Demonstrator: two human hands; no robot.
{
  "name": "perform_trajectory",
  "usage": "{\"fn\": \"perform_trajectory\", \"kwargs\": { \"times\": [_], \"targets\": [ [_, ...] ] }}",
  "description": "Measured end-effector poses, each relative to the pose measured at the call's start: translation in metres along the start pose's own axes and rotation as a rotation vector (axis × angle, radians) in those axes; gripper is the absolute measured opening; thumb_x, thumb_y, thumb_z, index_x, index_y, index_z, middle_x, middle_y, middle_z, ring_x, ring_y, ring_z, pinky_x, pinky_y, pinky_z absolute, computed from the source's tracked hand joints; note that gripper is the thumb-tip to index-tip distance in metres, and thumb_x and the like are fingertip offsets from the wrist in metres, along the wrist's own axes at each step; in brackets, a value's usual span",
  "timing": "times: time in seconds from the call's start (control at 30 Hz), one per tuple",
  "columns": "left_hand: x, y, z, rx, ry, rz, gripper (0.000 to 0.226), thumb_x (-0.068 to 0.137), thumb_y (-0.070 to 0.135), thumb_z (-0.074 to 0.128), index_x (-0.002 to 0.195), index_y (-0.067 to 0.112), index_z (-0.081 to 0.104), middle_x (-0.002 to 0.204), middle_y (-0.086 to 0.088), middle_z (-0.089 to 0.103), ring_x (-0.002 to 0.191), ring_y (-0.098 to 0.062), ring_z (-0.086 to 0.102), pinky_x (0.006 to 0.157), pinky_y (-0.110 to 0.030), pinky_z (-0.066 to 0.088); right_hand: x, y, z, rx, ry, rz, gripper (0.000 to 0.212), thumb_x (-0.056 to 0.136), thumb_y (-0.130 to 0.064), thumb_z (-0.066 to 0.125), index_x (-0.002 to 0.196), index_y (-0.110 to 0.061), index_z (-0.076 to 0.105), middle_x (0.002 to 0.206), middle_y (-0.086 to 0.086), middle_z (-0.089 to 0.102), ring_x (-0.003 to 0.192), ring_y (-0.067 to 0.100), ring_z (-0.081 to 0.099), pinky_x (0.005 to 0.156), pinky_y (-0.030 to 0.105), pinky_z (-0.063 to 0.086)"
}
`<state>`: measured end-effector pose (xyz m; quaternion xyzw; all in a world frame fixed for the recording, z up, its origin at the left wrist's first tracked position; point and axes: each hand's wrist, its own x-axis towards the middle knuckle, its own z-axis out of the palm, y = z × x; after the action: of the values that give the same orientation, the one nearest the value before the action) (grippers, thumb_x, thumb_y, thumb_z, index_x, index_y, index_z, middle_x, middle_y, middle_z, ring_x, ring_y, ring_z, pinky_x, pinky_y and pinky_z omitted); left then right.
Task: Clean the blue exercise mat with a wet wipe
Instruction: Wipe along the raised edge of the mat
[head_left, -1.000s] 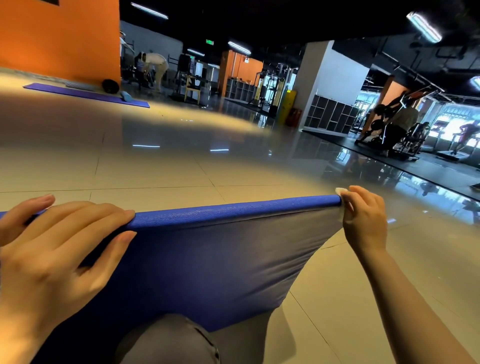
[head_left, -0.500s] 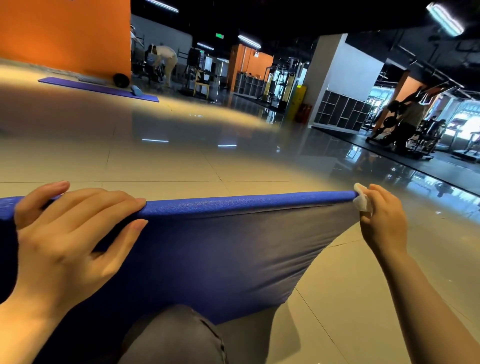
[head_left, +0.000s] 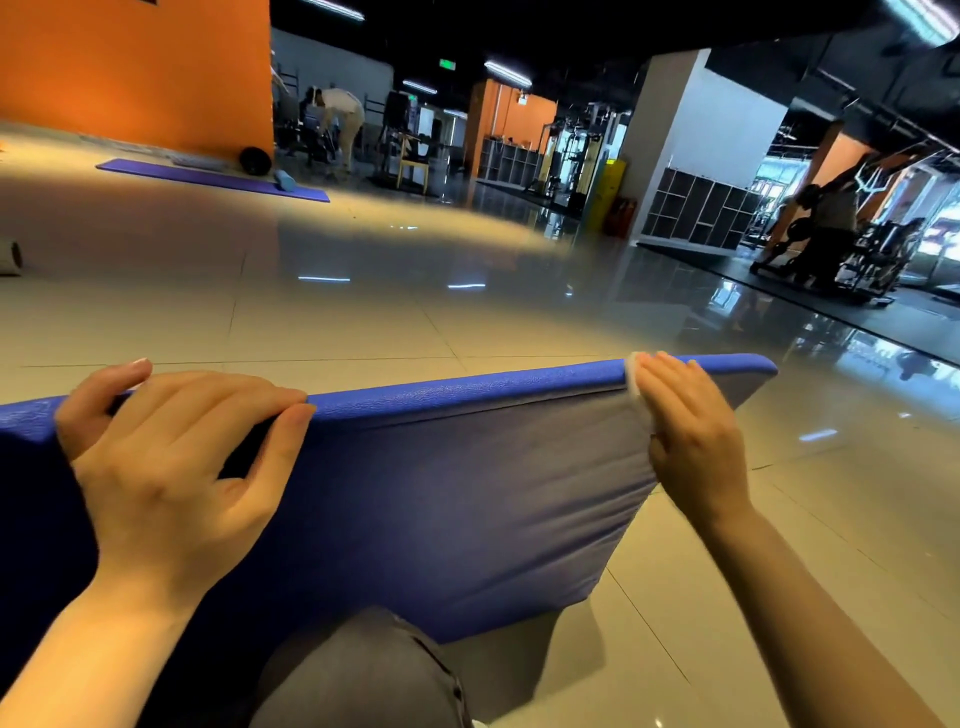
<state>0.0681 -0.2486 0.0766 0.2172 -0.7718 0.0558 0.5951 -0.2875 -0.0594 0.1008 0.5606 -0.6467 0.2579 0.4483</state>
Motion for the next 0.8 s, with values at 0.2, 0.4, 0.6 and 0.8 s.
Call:
{"fn": "perform_trajectory", "kwargs": {
  "times": [0.2,0.4,0.6,0.8],
  "targets": [
    [0.001,0.004,-0.004,0.034,-0.009,0.021,0.027,0.099,0.029,0.058,0.09,0.011,0.076,0.093,-0.005,0.074,0.089,-0.032,0.067,0.081,-0.065,0.047,0.004,0.092,-0.019,-0.303,-0.264,0.303,0.02,0.078,0.002,0.036,0.086,-0.007,0.052,0.084,0.013,0.058,0.077,0.036,0.051,0.065,0.043,0.04],
    [0.001,0.007,-0.003,0.053,-0.017,-0.006,0.03,0.099,0.032,0.057,0.091,0.011,0.076,0.093,-0.006,0.074,0.088,-0.033,0.067,0.083,-0.065,0.046,0.013,0.081,-0.007,0.032,-0.24,0.599,0.025,0.087,0.0,0.043,0.106,-0.002,0.059,0.101,0.01,0.058,0.096,0.032,0.05,0.075,0.041,0.039],
    [0.001,-0.004,0.002,0.02,-0.058,-0.026,0.028,0.098,0.034,0.057,0.092,0.013,0.075,0.093,-0.004,0.073,0.089,-0.031,0.067,0.083,-0.063,0.047,0.005,0.062,-0.008,0.199,-0.126,0.708,0.026,0.103,-0.017,0.047,0.122,-0.008,0.063,0.126,0.007,0.062,0.117,0.026,0.053,0.09,0.029,0.037],
    [-0.001,-0.004,0.002,0.022,-0.069,-0.001,0.029,0.098,0.033,0.057,0.094,0.012,0.076,0.095,-0.004,0.073,0.091,-0.031,0.067,0.084,-0.064,0.046,0.004,0.088,-0.001,0.132,-0.191,0.68,0.032,0.104,-0.018,0.044,0.131,-0.009,0.059,0.135,0.008,0.058,0.126,0.026,0.05,0.103,0.036,0.037]
  ]
}}
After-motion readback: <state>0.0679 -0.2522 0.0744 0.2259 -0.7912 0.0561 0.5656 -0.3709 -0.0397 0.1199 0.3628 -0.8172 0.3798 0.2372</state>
